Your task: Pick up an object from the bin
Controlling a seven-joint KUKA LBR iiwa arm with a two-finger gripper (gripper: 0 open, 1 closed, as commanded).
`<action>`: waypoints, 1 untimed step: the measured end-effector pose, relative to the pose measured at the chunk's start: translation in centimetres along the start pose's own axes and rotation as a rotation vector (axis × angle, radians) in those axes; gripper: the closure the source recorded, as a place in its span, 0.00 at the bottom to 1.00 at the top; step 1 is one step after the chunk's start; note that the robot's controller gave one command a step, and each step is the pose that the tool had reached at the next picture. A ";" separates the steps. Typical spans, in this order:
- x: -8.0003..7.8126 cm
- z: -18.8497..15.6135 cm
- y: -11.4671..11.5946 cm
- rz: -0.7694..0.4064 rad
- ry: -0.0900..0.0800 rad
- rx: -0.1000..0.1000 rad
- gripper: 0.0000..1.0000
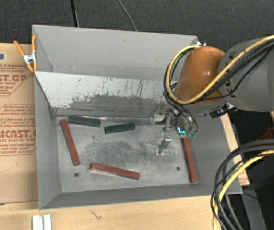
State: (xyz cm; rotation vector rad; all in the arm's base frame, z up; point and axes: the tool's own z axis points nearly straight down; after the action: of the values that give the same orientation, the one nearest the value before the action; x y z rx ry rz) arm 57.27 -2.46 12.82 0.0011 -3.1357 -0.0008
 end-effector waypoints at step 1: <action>-0.2 -0.4 0.0 0.000 -0.007 0.001 0.00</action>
Offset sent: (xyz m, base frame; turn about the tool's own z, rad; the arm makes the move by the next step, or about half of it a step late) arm -0.0721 0.0723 -0.0284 -0.0102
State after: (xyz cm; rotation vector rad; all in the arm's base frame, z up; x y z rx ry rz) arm 57.47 -2.47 13.18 0.0016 -3.1428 0.0000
